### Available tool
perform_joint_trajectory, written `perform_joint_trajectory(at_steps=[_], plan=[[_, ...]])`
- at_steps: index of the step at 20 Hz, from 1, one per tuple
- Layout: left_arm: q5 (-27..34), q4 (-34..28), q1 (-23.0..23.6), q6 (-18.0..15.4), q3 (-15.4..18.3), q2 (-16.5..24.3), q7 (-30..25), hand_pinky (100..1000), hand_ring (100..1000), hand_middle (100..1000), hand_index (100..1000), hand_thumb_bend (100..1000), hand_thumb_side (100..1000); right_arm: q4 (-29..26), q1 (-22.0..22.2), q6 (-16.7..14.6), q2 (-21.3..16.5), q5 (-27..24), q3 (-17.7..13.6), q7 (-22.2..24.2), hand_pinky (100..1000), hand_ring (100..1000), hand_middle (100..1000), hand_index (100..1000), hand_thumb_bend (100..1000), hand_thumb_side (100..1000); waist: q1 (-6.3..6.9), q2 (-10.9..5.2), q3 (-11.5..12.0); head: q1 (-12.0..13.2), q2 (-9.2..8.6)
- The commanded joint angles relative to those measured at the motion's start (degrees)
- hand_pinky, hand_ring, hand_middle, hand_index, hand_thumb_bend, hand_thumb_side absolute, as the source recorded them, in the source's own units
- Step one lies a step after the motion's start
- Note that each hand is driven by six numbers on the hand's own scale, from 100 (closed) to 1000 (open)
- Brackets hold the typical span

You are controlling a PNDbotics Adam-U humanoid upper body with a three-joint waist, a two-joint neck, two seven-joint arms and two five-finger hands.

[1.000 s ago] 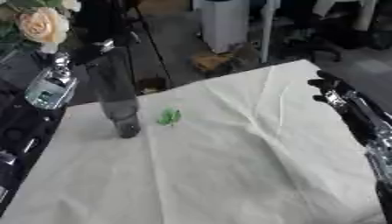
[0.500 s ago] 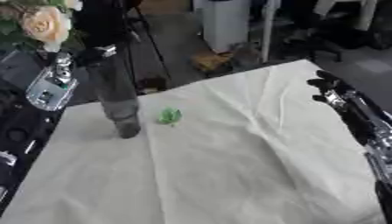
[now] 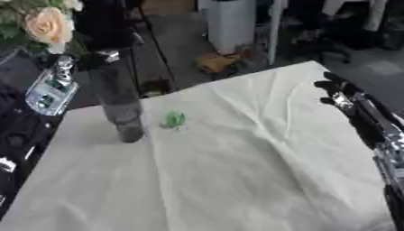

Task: Arrange flowers into the vase.

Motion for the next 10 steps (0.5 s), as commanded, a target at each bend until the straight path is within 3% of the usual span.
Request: perform_joint_trajectory(at_steps=[1, 10], plan=[[-0.76, -0.71, -1.19, 0.04, 0.42, 1.27, -0.75, 1000, 907, 933, 808, 1000, 479, -1.16, -0.78, 0.04, -0.96, 0.37, -0.50, 0.08, 892, 1000, 856, 1000, 100, 827, -0.38, -0.87, 0.13, -0.08, 0.25], [-2.73, -0.31, -1.23, 0.74, 0.46, 1.51, -2.63, 1000, 908, 931, 807, 1000, 479, -1.18, -0.70, 0.12, -1.02, 0.40, -0.47, 0.11, 891, 1000, 856, 1000, 100, 828, -0.25, -1.17, 0.45, -0.35, 0.42]])
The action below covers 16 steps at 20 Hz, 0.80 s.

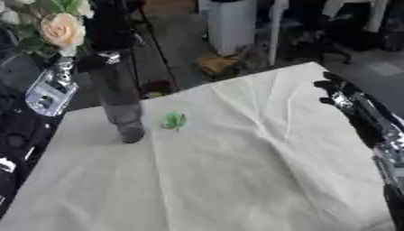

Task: Arrange flowers into the vase.

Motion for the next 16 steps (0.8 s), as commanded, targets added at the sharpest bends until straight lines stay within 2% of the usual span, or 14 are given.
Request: perform_joint_trajectory(at_steps=[1, 9, 16], plan=[[-1.02, -0.55, -1.24, 0.17, 0.42, 1.50, -0.94, 1000, 909, 931, 807, 1000, 478, -1.18, -0.71, 0.10, -1.01, 0.38, -0.47, 0.10, 891, 1000, 856, 1000, 100, 828, -0.38, -0.83, 0.10, -0.23, 0.44], [-3.54, -0.44, -1.33, 0.40, 0.44, 2.44, -4.14, 1000, 905, 923, 803, 1000, 485, -1.00, -0.20, 0.21, -1.12, 0.45, -0.56, 0.04, 890, 1000, 856, 1000, 100, 827, -0.37, -1.55, 1.08, -0.72, 1.20], [-3.33, -0.33, -1.20, 0.32, 0.64, 2.73, -5.14, 1000, 898, 912, 798, 1000, 493, -0.96, -0.04, 0.26, -1.09, 0.53, -0.50, 0.06, 890, 1000, 856, 1000, 100, 827, -0.41, -2.06, 1.31, -0.77, 1.46]])
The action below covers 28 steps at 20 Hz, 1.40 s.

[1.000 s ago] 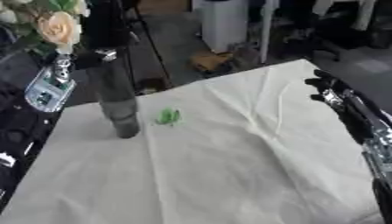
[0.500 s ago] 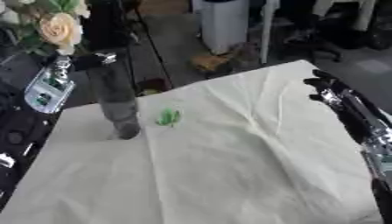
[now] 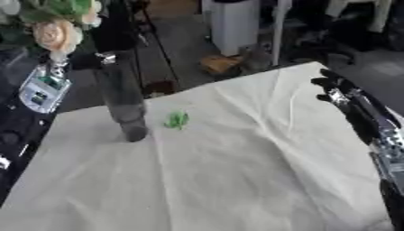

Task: Arrange flowers into the vase.

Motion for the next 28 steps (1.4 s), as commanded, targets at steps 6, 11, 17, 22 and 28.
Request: perform_joint_trajectory(at_steps=[6, 11, 17, 22, 28], plan=[[-0.04, -0.18, -0.93, -0.29, 0.26, 2.20, -1.34, 1000, 894, 907, 797, 1000, 499, -0.86, -0.48, 0.04, -1.11, 0.41, -0.53, -0.18, 889, 1000, 856, 1000, 100, 827, -0.63, -0.89, 0.04, -0.18, 0.58], [0.15, -0.01, -0.70, -0.48, 0.13, 2.29, -1.84, 1000, 892, 906, 798, 1000, 505, -0.81, -0.31, 0.05, -1.07, 0.46, -0.59, -0.23, 890, 1000, 856, 1000, 100, 830, -0.64, -0.97, 0.45, -0.24, 0.85], [0.25, 0.19, -0.48, -0.49, 0.13, 2.40, -1.91, 1000, 891, 905, 797, 1000, 509, -0.78, -0.23, 0.09, -1.01, 0.51, -0.63, -0.27, 890, 1000, 856, 1000, 100, 830, -0.69, -1.06, 0.65, -0.31, 0.90], [0.41, 0.39, -0.28, -0.56, 0.11, 2.37, -1.77, 1000, 891, 906, 798, 1000, 511, -0.76, -0.20, 0.07, -0.97, 0.50, -0.65, -0.32, 890, 1000, 856, 1000, 100, 830, -0.80, -1.13, 0.63, -0.29, 0.87], [1.42, 0.08, 0.21, -1.32, -0.12, 2.51, -2.00, 1000, 893, 910, 797, 1000, 511, -0.71, -0.05, 0.08, -0.91, 0.51, -0.73, -0.40, 890, 1000, 857, 1000, 100, 832, -0.95, -1.20, 0.88, -0.44, 0.91]])
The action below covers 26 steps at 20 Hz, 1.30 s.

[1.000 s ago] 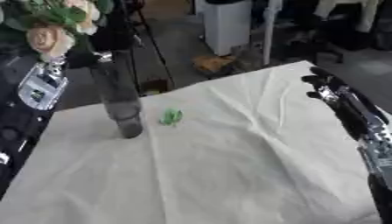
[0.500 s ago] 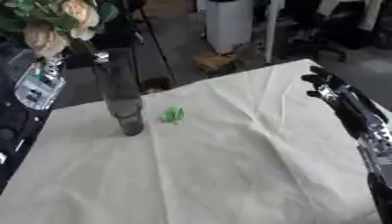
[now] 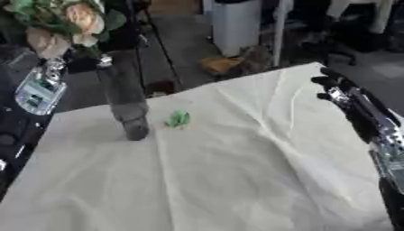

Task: Arrange flowers into the vase.

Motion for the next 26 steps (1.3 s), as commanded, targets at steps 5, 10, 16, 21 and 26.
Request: perform_joint_trajectory(at_steps=[5, 10, 16, 21, 26], plan=[[2.81, -2.03, -0.20, -1.65, -0.69, 2.36, -0.56, 1000, 894, 915, 800, 1000, 500, -0.66, -0.42, -0.04, -0.83, 0.48, -0.50, -0.34, 890, 1000, 857, 1000, 100, 833, -0.79, -0.78, 0.72, -0.39, 0.50], [5.74, -3.78, 0.74, -2.67, -1.47, 2.76, -0.93, 1000, 895, 918, 798, 1000, 496, -0.55, -0.33, -0.07, -0.74, 0.50, -0.54, -0.40, 890, 1000, 857, 1000, 100, 833, -0.98, -0.86, 1.09, -0.58, 0.54], [8.40, -4.43, 1.61, -3.42, -2.33, 3.11, -1.78, 1000, 893, 917, 794, 1000, 476, -0.45, -0.33, -0.13, -0.65, 0.50, -0.49, -0.37, 890, 1000, 857, 1000, 100, 834, -1.22, -0.84, 1.34, -0.61, 0.26], [10.04, -5.20, 2.18, -4.19, -2.95, 3.51, -2.98, 1000, 893, 917, 793, 1000, 471, -0.41, -0.37, -0.14, -0.62, 0.48, -0.54, -0.43, 890, 1000, 857, 1000, 100, 834, -1.32, -0.69, 1.80, -0.63, -0.14], [12.47, -7.67, 3.52, -5.24, -3.87, 4.75, -4.46, 1000, 893, 917, 790, 1000, 461, -0.42, -0.24, -0.12, -0.50, 0.46, -0.64, -0.49, 890, 1000, 857, 1000, 100, 837, -1.36, -0.51, 2.66, -0.79, 0.44]])
